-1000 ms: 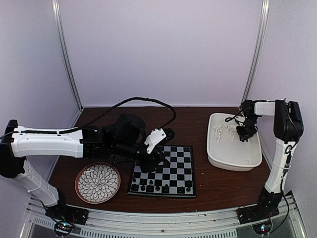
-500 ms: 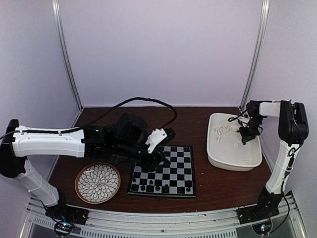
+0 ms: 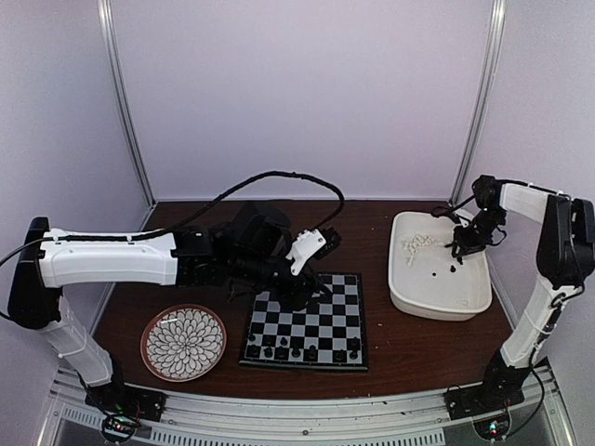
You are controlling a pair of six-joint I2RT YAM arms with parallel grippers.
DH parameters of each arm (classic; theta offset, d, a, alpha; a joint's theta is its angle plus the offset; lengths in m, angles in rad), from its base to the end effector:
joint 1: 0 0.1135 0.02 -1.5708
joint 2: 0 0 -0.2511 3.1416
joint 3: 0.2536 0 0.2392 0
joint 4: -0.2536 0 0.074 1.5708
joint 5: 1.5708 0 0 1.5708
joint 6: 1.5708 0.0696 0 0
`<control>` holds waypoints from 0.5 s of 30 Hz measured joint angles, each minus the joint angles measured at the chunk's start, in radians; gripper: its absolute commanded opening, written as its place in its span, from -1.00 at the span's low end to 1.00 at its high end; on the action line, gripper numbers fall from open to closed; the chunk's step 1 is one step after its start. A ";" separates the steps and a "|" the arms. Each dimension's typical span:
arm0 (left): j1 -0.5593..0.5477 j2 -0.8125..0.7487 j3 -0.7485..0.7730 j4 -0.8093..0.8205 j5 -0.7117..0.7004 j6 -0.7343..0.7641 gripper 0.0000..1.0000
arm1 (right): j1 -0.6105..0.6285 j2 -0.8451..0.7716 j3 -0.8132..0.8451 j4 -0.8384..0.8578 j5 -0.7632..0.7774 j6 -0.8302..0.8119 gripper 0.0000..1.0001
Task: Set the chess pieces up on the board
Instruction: Adjust the chess pile in the storage box.
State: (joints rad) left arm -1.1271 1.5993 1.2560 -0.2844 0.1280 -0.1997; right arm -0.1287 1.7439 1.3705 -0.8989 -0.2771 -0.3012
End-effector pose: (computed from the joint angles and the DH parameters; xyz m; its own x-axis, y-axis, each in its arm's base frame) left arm 0.1556 -0.3481 0.2591 -0.4336 0.4539 -0.7784 0.8714 0.4311 -0.2340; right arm 0.3418 -0.0250 0.1975 -0.9182 -0.1689 -0.3584 -0.2395 0.9572 0.1624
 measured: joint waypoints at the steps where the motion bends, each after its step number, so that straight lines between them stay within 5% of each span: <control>1: 0.000 0.001 0.000 0.000 0.004 0.000 -0.21 | 0.000 0.037 0.002 -0.008 0.005 -0.002 -0.42; 15: 0.000 0.000 -0.006 0.000 0.006 -0.005 -0.21 | 0.007 0.245 0.080 -0.017 0.092 0.061 -0.32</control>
State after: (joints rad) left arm -1.1271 1.5990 1.2499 -0.2844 0.1337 -0.2047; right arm -0.1219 1.9892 1.4509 -0.9161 -0.1848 -0.2398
